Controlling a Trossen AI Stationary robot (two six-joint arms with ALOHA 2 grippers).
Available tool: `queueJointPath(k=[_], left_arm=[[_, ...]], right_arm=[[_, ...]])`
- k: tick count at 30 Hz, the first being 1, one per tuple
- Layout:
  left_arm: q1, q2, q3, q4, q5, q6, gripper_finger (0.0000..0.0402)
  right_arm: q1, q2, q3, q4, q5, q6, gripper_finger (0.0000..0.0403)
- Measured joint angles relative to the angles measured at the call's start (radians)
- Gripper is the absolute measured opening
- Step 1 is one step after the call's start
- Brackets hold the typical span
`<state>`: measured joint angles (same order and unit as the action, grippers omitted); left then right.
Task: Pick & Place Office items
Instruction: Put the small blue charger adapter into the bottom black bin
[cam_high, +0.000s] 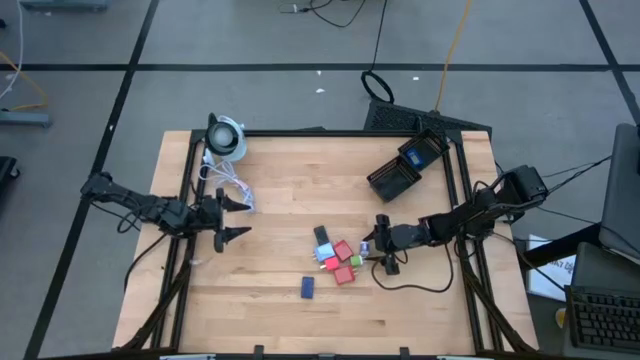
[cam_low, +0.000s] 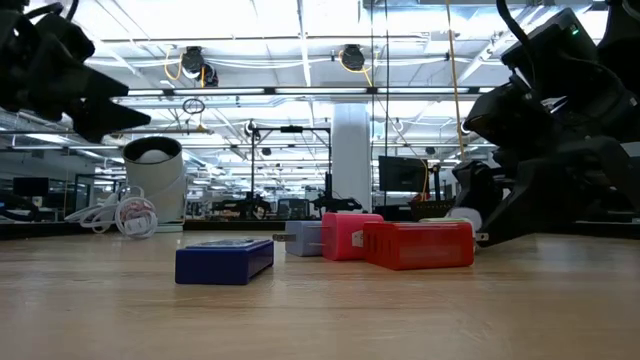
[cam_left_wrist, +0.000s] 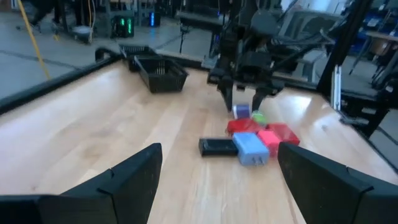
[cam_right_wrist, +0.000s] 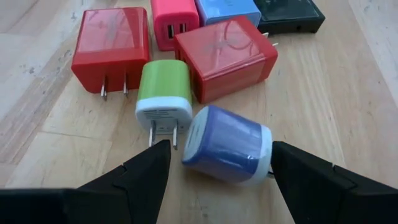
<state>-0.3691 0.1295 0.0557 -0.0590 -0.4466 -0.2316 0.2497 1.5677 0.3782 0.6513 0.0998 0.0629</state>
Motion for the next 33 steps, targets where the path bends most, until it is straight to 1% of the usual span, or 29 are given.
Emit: queueJointPath(k=[4,8,12,19,28,30,33], left_arm=[[0.000,0.000,-0.004,0.025,-0.026,0.058,0.0324],[0.000,0.000,-0.004,0.026,-0.053,0.080,0.0324],[0.000,0.000,-0.004,0.026,-0.052,0.076,0.0324],[0.001,0.001,-0.004,0.026,-0.052,0.076,0.0324],[0.001,0.001,-0.004,0.026,-0.051,0.076,0.0324],[0.001,0.001,-0.004,0.026,-0.051,0.075,0.0324],[0.001,0.001,-0.004,0.026,-0.051,0.075,0.0324]], right_arm=[[0.000,0.000,0.000,0.019,0.000,0.073,0.0263],[-0.001,-0.001,0.000,-0.011,0.002,0.160,0.0263],[-0.001,-0.001,0.000,-0.031,0.003,0.164,0.0263],[-0.001,-0.001,0.000,0.002,0.003,0.169,0.0263],[-0.001,-0.001,0.000,0.005,0.004,0.287,0.0263],[-0.001,-0.001,0.000,0.020,0.016,0.300,0.0263],[-0.001,-0.001,0.000,0.035,0.082,0.317,0.0263]])
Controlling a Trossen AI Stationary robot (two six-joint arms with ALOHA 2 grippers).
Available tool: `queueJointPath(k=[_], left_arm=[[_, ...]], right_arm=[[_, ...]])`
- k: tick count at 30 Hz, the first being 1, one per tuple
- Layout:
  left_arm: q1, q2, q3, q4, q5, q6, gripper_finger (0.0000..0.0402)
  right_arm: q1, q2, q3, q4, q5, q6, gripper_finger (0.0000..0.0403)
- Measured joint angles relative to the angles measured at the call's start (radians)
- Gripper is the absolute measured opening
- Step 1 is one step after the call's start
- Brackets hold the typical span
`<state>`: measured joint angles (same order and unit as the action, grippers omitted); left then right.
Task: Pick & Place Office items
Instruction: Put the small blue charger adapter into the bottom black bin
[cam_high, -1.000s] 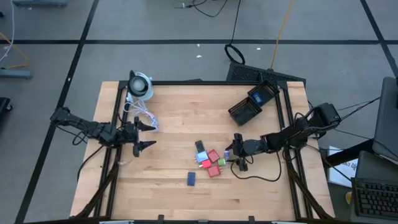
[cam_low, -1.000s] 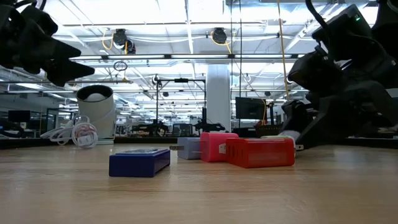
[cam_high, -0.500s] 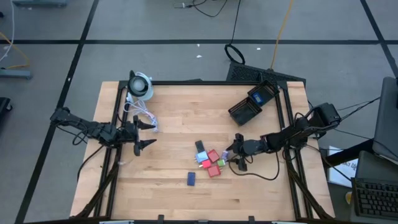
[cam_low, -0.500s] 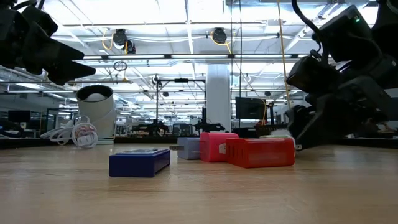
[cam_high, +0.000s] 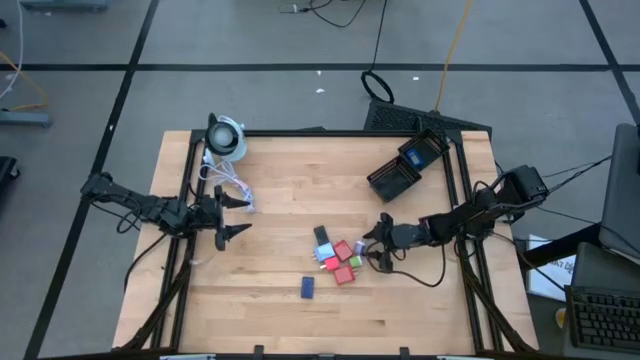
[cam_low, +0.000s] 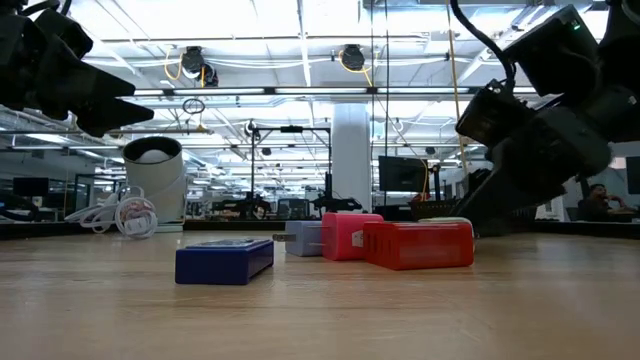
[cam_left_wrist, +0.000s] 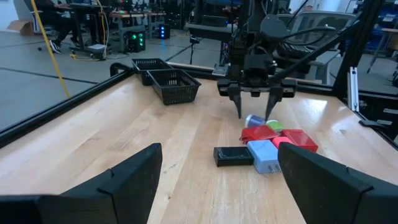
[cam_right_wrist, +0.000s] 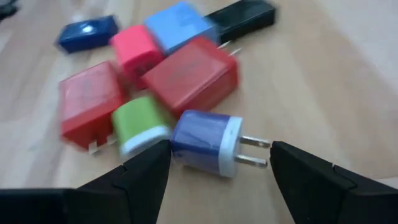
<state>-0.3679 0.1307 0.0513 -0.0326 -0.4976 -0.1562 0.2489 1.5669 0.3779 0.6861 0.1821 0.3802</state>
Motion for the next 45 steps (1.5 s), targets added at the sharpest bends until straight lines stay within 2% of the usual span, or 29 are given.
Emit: queueJointPath(k=[8,13,21,26,34,41,45], left_arm=[[0.000,0.000,0.000,0.000,0.000,0.000,0.0324],[0.000,0.000,0.000,0.000,0.000,0.000,0.0324],[0.000,0.000,0.000,0.000,0.001,0.000,0.0324],[0.000,0.000,0.000,0.000,0.001,0.000,0.0324],[0.000,0.000,0.000,0.000,0.001,0.000,0.0324],[0.000,0.000,0.000,0.000,0.001,0.000,0.0324],[0.000,0.000,0.000,0.000,0.001,0.000,0.0324]], right_arm=[[0.002,0.000,0.001,0.006,0.040,0.001,0.0263],[0.002,0.000,0.019,0.006,0.146,0.002,0.0263],[0.070,0.001,0.089,-0.071,0.162,-0.030,0.0263],[0.072,0.054,0.123,-0.120,0.259,-0.027,0.0263],[0.067,0.166,0.176,-0.122,0.256,-0.035,0.0263],[0.067,0.136,0.182,-0.129,0.255,-0.052,0.0262],[0.067,0.124,0.182,-0.145,0.258,-0.052,0.0238]])
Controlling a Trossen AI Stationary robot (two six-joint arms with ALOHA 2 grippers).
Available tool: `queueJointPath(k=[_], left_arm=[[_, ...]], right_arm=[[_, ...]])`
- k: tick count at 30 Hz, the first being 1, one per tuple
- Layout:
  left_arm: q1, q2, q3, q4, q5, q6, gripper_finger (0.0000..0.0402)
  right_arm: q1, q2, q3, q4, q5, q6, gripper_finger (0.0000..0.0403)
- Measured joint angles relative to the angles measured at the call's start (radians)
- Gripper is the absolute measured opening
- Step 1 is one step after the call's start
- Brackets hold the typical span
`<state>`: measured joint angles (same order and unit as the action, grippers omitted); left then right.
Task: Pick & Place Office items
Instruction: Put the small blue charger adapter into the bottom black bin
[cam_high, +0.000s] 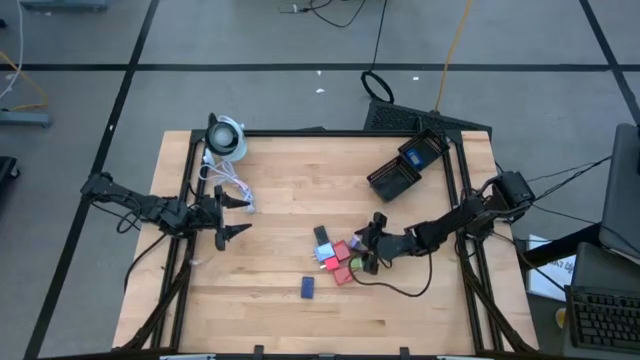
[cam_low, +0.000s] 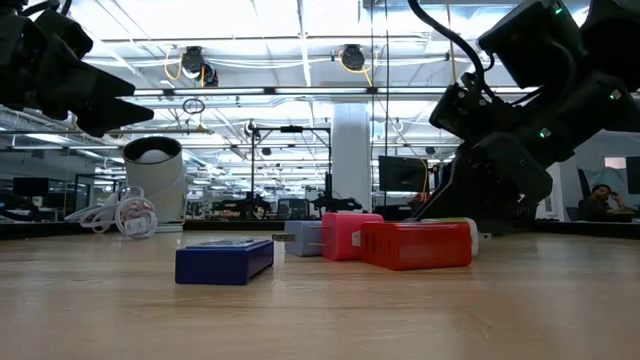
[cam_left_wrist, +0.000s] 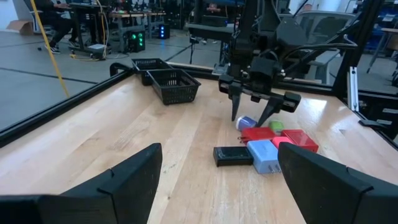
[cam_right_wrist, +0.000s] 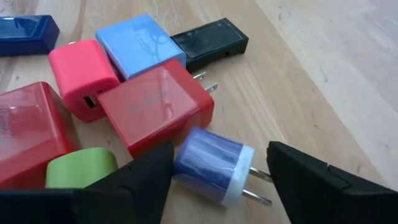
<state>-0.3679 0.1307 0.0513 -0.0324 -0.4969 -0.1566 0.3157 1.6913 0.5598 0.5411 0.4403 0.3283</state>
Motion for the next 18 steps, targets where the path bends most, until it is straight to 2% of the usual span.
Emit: queueJointPath(k=[7,13,18], left_arm=[[0.000,0.000,0.000,0.000,0.000,0.000,0.0324],[0.000,0.000,0.000,0.000,0.000,0.000,0.0324],[0.000,0.000,0.000,0.000,0.000,0.000,0.0324]], right_arm=[[-0.007,-0.001,0.000,0.008,-0.068,0.000,0.0157],[-0.008,-0.011,0.000,-0.002,-0.078,-0.021,0.0155],[-0.027,-0.148,-0.002,-0.076,-0.085,-0.064,0.0155]])
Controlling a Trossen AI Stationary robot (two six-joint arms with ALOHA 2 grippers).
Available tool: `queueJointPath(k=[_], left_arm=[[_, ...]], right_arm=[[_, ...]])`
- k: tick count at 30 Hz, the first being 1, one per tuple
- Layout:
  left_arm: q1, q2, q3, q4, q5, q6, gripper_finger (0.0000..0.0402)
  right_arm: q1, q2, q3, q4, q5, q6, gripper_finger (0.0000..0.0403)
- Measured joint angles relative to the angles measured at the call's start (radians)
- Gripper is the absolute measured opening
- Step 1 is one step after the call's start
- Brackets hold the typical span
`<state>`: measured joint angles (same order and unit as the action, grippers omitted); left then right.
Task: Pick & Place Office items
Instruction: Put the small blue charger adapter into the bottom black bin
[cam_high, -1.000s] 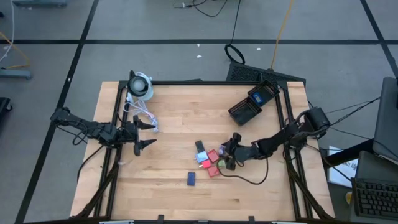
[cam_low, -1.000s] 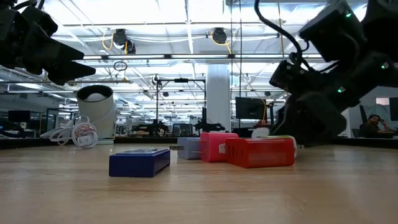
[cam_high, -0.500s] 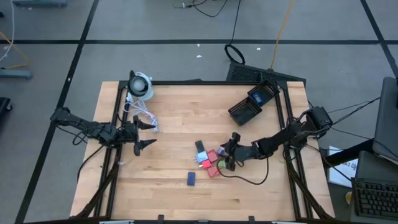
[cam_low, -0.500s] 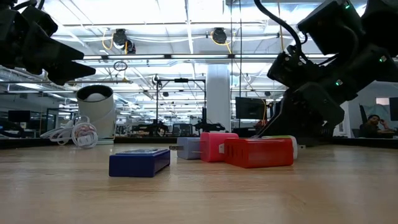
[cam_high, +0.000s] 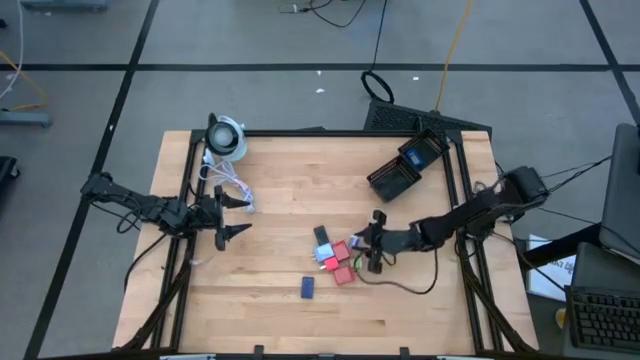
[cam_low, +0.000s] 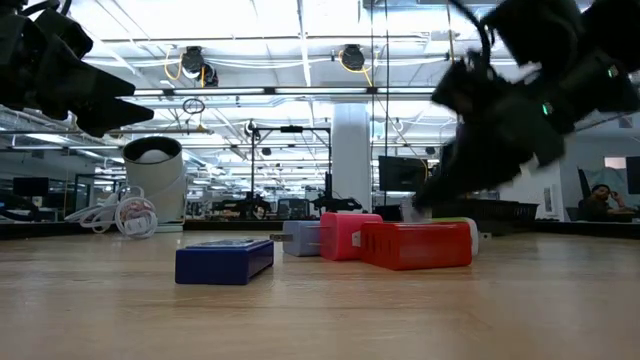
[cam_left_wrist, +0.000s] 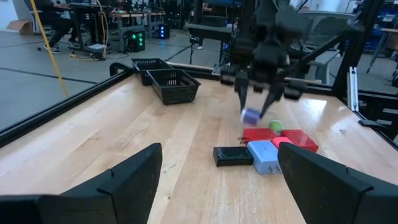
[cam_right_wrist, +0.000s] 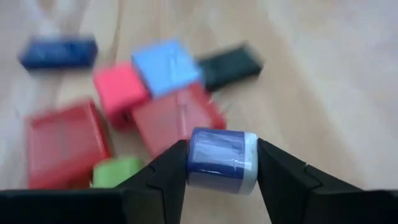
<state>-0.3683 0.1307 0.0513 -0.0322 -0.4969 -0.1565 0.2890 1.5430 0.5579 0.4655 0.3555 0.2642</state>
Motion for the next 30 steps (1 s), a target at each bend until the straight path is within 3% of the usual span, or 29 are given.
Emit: queueJointPath(k=[9,15,18,25,30], left_arm=[[0.000,0.000,0.000,0.000,0.000,0.000,0.0324],[0.000,0.000,0.000,0.001,0.000,0.000,0.0324],[0.000,0.000,0.000,0.000,0.000,0.000,0.0324],[0.000,0.000,0.000,0.000,0.000,0.000,0.0324],[0.000,0.000,0.000,0.000,0.000,0.000,0.0324]], right_arm=[[-0.121,-0.397,0.001,-0.195,0.021,-0.023,0.0154],[-0.206,-0.554,0.001,-0.372,0.168,-0.009,0.0154],[-0.271,-0.573,0.001,-0.450,0.219,0.041,0.0154],[-0.482,-0.520,-0.020,-0.513,0.219,0.115,0.0154],[-0.616,-0.487,-0.043,-0.508,0.123,0.172,0.0154]])
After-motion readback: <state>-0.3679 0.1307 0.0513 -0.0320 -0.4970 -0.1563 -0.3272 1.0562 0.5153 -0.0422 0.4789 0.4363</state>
